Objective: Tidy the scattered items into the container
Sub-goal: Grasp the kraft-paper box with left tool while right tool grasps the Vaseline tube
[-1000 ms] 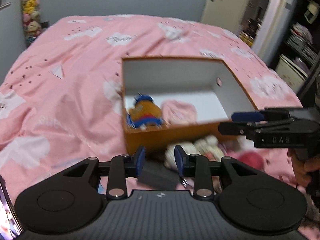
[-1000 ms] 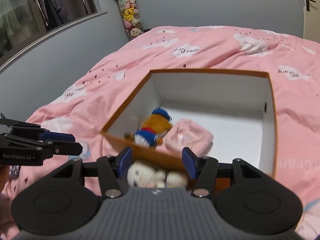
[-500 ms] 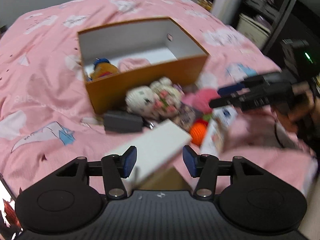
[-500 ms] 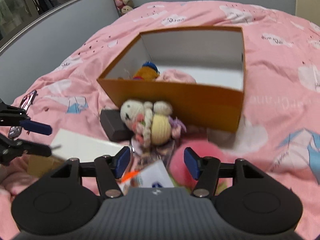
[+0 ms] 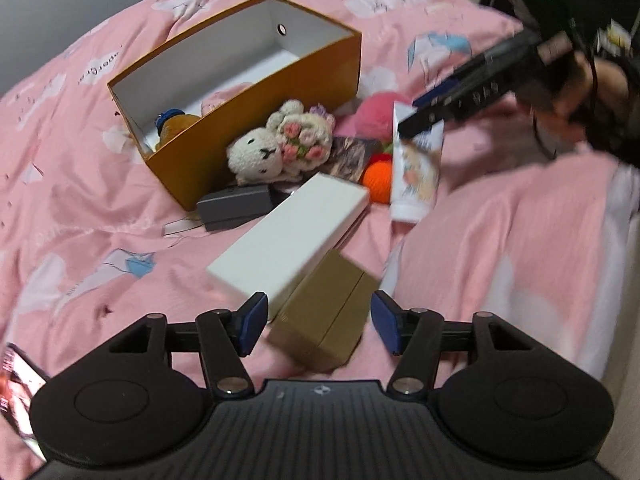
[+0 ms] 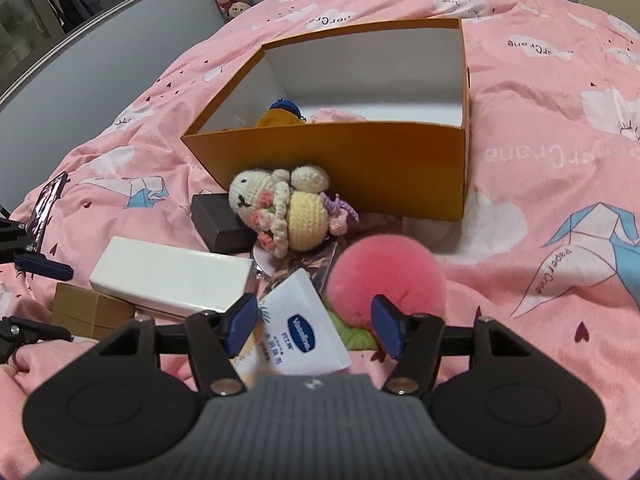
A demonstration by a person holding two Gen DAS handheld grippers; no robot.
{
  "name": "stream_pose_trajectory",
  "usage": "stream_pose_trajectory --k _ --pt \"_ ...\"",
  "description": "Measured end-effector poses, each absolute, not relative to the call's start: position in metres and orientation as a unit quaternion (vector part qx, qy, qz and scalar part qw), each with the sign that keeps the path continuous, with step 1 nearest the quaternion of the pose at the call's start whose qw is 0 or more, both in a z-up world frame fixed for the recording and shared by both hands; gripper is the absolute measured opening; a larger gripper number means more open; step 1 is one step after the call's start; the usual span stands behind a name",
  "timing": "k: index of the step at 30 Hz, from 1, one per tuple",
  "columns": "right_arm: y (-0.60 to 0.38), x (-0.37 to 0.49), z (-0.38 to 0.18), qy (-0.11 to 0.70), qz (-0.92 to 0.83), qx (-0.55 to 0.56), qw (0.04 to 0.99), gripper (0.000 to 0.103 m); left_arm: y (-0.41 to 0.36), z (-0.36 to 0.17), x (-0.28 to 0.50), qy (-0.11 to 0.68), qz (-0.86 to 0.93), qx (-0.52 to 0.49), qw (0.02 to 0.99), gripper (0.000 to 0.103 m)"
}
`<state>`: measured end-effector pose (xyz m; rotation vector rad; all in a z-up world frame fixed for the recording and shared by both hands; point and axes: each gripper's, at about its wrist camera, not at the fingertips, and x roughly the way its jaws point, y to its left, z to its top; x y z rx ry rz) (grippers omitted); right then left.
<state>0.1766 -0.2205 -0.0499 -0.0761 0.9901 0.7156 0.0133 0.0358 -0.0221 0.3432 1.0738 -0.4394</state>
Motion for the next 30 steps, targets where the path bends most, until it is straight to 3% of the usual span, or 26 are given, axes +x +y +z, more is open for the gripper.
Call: stream_pose_trajectory --k 11,14,17,21,26,28,30 --pt "-0.221 0.177 -0.057 0.484 0.349 -0.024 0.802 0.066 0.022 -0.043 0.011 0.506 -0.228 0.264 0.789 0.073" --pt "-0.225 0.179 -0.060 0.494 0.349 -0.009 0.796 0.065 0.018 -0.046 0.010 0.492 -0.236 0.277 0.791 0.070" --pt "-0.225 0.179 -0.060 0.499 0.352 0.000 0.792 0.054 0.019 -0.046 0.010 0.489 -0.246 0.264 0.794 0.060" --pt "-0.221 0.177 -0.052 0.491 0.362 -0.003 0.792 0.036 0.027 -0.048 0.013 0.488 -0.248 0.223 0.806 0.060" --pt "-0.221 0.180 -0.043 0.489 0.402 0.040 0.773 0.034 0.036 -0.047 0.018 0.493 -0.243 0.170 0.818 0.060" --pt "-0.219 0.182 -0.047 0.503 0.415 0.060 0.756 0.029 0.036 -0.050 0.021 0.494 -0.238 0.159 0.821 0.060" --pt "-0.214 0.180 -0.051 0.512 0.421 0.064 0.746 0.016 0.034 -0.052 0.022 0.493 -0.236 0.156 0.823 0.060"
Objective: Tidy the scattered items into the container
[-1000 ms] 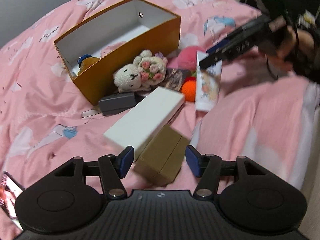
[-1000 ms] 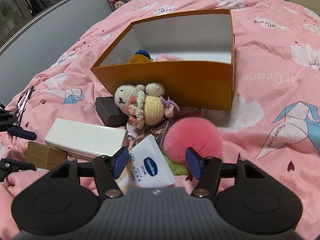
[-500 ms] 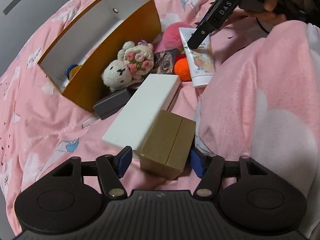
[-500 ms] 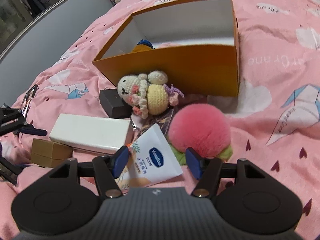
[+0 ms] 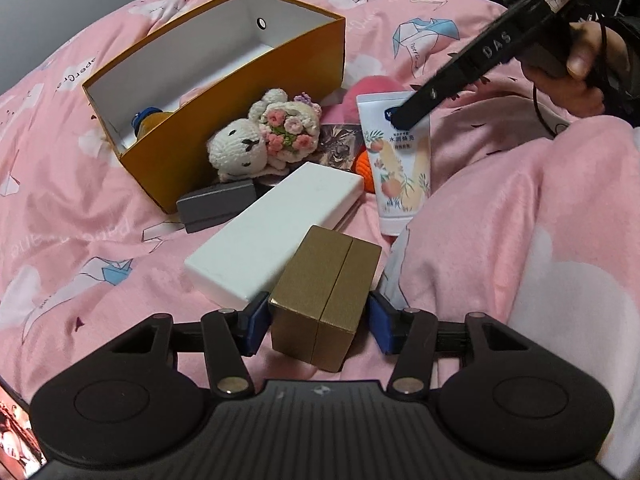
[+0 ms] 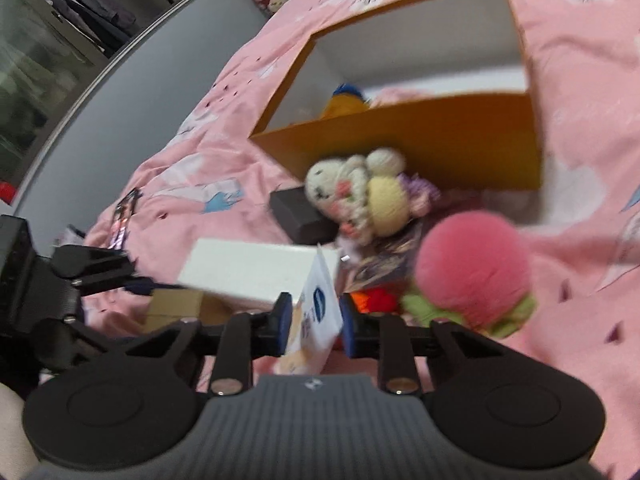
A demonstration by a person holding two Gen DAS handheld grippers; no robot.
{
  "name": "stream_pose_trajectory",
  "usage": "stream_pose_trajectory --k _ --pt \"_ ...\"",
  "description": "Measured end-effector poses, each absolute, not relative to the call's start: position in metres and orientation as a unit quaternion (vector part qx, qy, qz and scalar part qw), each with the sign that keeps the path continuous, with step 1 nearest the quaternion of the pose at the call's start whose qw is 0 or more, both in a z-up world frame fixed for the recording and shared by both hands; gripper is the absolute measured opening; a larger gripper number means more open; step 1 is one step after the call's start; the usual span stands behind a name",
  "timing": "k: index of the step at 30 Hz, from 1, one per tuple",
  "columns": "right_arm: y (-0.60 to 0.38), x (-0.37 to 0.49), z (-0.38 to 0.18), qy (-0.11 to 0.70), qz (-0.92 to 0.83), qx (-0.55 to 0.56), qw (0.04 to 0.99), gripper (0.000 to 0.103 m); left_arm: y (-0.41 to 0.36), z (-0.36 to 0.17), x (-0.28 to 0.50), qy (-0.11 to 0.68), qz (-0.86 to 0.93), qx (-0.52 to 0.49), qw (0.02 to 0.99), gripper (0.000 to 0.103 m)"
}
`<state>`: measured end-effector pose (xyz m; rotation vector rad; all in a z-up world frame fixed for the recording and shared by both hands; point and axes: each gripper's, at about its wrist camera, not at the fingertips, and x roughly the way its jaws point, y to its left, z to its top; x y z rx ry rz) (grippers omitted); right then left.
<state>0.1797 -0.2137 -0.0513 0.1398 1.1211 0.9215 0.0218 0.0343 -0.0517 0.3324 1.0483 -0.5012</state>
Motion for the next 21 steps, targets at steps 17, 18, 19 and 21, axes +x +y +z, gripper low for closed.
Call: stream_pose_trajectory --k 17,18,19,21 --pt "-0.203 0.179 0.001 0.440 0.450 0.043 0.776 0.011 0.044 -0.023 0.034 0.472 -0.202 0.010 0.858 0.059" --pt "-0.204 0.180 0.005 0.433 0.448 0.046 0.781 0.010 0.044 -0.020 0.035 0.466 -0.206 0.004 0.860 0.059" --pt "-0.205 0.182 0.009 0.426 0.444 0.051 0.787 0.010 0.043 -0.017 0.037 0.461 -0.208 0.001 0.863 0.059" --pt "-0.207 0.187 0.016 0.410 0.435 0.061 0.799 0.011 0.040 -0.012 0.042 0.452 -0.206 -0.002 0.868 0.058"
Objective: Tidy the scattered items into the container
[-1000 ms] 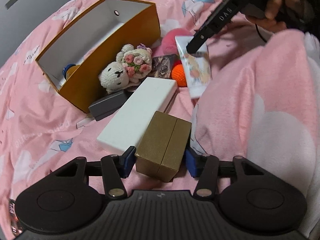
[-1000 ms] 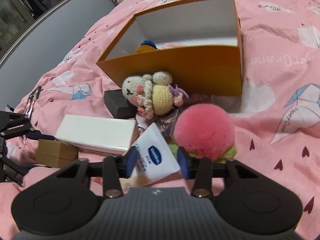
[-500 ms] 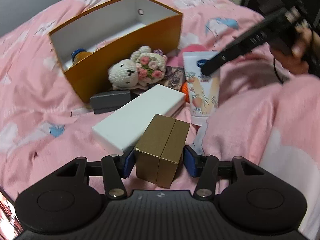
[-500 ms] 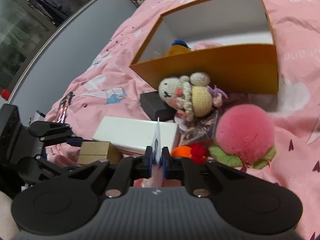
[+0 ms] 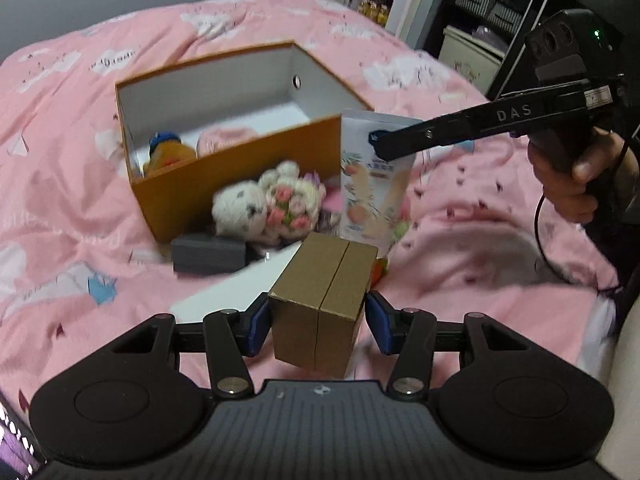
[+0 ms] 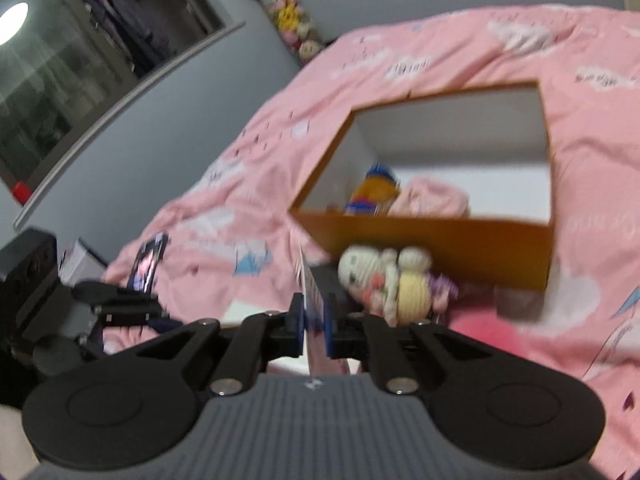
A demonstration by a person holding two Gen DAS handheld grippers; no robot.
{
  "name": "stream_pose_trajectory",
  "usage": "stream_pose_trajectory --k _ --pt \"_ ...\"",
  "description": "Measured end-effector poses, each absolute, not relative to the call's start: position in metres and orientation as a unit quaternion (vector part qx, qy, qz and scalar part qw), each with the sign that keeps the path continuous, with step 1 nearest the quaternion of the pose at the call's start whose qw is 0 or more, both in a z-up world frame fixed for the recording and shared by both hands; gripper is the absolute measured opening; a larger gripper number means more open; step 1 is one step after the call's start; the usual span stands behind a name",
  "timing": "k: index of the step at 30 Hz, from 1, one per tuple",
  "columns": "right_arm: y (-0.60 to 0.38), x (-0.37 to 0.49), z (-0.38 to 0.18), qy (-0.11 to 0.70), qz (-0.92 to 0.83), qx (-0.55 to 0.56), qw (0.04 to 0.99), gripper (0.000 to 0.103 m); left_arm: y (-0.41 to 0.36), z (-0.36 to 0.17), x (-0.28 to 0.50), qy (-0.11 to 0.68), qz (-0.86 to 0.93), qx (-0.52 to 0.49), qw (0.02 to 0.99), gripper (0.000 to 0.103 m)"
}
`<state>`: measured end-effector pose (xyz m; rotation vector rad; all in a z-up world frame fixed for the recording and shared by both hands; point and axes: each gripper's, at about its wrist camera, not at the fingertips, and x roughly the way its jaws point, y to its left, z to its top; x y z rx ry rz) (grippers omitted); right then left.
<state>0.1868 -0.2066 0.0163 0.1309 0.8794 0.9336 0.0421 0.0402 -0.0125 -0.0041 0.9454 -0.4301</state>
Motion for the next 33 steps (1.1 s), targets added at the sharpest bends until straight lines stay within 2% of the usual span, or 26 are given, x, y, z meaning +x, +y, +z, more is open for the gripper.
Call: stream_pose_trajectory --k 10,13,18,22,31,33 --pt "-0.200 0.215 0.050 0.340 0.399 0.072 0.849 0.010 0.038 0.015 0.086 0.394 -0.163 -0.039 0.904 0.058" --pt "-0.195 0.224 0.056 0.321 0.392 0.074 0.859 0.004 0.037 0.022 0.104 0.372 -0.142 -0.055 0.916 0.058" --pt "-0.187 0.238 0.065 0.289 0.372 0.062 0.880 0.001 0.032 0.026 0.135 0.335 -0.121 -0.077 0.931 0.058" --pt "-0.182 0.250 0.063 0.294 0.375 0.059 0.878 0.001 0.037 0.018 0.152 0.341 -0.105 -0.100 0.929 0.058" --pt "-0.192 0.246 0.010 0.368 0.352 0.041 0.860 0.013 0.049 -0.005 0.134 0.358 -0.100 -0.110 0.922 0.058" --pt "-0.203 0.243 -0.002 0.389 0.338 0.043 0.856 0.022 0.052 -0.010 0.129 0.359 -0.097 -0.111 0.922 0.058"
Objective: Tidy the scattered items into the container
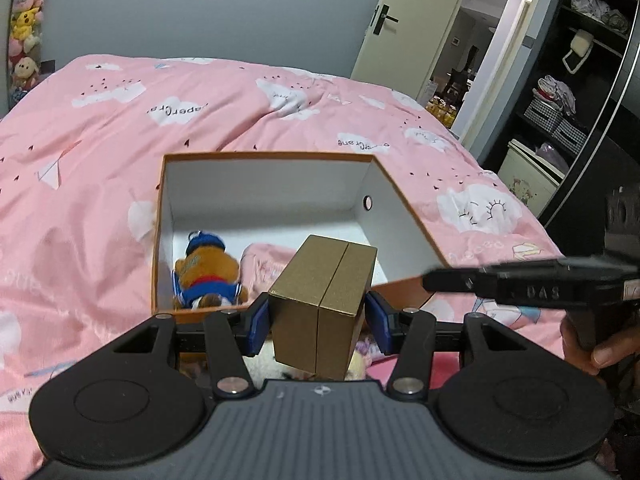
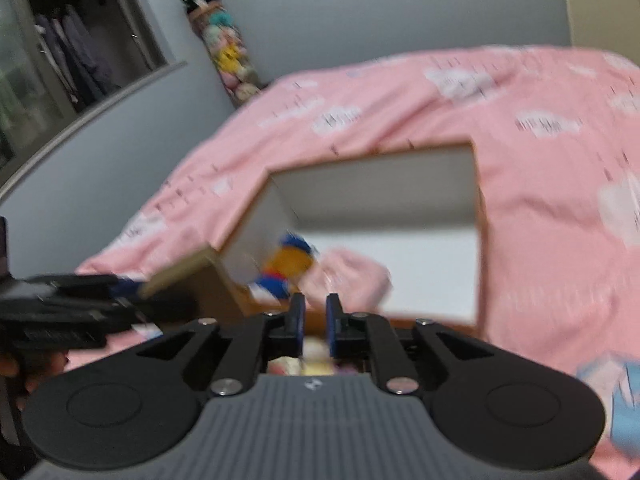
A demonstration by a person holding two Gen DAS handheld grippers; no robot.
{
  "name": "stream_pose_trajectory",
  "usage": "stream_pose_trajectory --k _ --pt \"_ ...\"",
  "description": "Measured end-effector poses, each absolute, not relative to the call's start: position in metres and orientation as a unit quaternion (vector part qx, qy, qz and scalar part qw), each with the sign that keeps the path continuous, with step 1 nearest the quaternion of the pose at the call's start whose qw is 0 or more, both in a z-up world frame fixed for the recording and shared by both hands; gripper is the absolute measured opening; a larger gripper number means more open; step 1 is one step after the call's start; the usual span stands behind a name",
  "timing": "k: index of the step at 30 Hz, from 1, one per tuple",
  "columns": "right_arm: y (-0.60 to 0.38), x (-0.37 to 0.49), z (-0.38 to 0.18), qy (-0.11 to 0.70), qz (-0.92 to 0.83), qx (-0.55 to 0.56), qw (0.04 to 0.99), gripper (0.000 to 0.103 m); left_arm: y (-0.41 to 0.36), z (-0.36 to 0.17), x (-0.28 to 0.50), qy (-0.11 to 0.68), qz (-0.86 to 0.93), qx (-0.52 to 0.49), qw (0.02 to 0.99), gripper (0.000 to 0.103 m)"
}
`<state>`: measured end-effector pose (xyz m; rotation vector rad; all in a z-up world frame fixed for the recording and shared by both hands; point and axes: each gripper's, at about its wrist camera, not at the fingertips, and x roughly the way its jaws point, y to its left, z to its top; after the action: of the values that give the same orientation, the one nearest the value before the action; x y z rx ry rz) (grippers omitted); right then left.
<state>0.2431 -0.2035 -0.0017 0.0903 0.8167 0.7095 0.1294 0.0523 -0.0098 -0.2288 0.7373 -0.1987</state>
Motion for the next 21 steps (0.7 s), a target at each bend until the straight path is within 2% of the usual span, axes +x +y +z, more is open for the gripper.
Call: stream_pose_trajectory --k 2,5,11,16,18,21 --pt "-0.217 0.239 -0.012 0.405 0.320 0.045 0.855 0.032 0.054 -0.014 0.127 0.363 -0.093 -0.113 0.920 0.058" --pt "-0.235 0.237 -0.027 0.431 0.286 0.047 0.854 0.039 0.057 -0.019 0.124 0.368 -0.091 -0.120 0.917 0.058" --pt "-0.242 0.232 -0.044 0.463 0.302 0.084 0.829 0.041 0.062 -0.024 0.118 0.376 -0.076 -0.121 0.916 0.058" --pt "-0.219 0.225 -0.048 0.457 0.304 0.027 0.836 0.046 0.067 -0.029 0.111 0.385 -0.066 -0.119 0.913 0.058" --pt "-0.214 0.222 -0.049 0.446 0.293 -0.011 0.846 0.054 0.069 -0.033 0.110 0.391 -0.062 -0.120 0.911 0.058" --pt "-0.212 0.221 -0.052 0.439 0.287 -0.042 0.850 0.055 0.072 -0.037 0.108 0.398 -0.057 -0.124 0.907 0.058"
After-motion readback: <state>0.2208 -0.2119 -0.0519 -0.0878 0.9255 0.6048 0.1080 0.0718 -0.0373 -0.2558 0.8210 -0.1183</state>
